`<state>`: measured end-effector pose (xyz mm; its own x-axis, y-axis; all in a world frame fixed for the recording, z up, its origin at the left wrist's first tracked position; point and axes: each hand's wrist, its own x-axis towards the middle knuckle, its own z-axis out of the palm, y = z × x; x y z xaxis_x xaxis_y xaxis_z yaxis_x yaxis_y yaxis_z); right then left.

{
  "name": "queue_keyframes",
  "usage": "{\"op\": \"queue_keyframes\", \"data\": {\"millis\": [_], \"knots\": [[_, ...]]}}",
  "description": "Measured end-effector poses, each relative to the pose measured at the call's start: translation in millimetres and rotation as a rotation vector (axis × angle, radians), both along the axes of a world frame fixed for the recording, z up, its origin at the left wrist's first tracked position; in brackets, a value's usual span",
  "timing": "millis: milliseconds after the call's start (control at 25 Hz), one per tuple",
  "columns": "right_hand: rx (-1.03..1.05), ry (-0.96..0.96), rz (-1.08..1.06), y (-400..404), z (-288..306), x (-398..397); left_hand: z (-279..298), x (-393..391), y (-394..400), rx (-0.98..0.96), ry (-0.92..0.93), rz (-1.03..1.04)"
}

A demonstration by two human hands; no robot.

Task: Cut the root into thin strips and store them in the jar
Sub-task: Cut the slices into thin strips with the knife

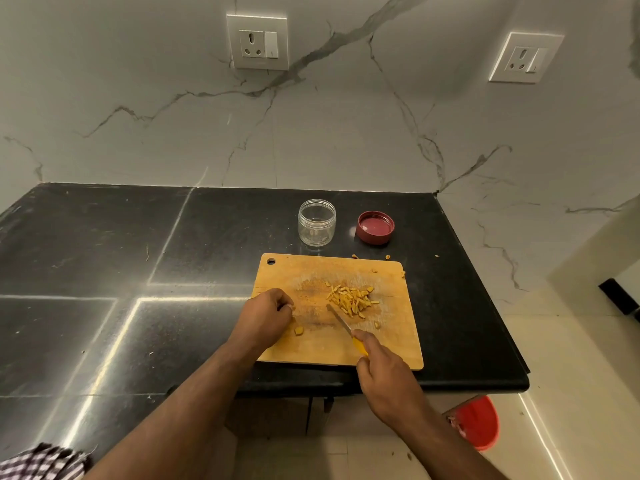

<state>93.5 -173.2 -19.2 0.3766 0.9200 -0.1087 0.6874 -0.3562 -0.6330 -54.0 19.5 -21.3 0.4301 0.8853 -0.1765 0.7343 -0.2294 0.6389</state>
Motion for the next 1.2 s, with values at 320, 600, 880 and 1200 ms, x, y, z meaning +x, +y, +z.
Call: {"op": "queue_keyframes", "data": {"millis": [320,600,880,1200], "knots": [[0.013,0.039,0.034,-1,3,-2,6,15,1,-0.045,-0.029,-0.044],[-0.013,0.067,-0.072,-3,0,5,1,23,7,-0.033,-0.002,-0.105],[-0.001,0.142,-0.083,1,-5,1,3,11,28,0.020,0.103,-0.185],[0.005,0.178,-0.094,8,-6,2,1,25,29,0.067,0.174,-0.334]]}}
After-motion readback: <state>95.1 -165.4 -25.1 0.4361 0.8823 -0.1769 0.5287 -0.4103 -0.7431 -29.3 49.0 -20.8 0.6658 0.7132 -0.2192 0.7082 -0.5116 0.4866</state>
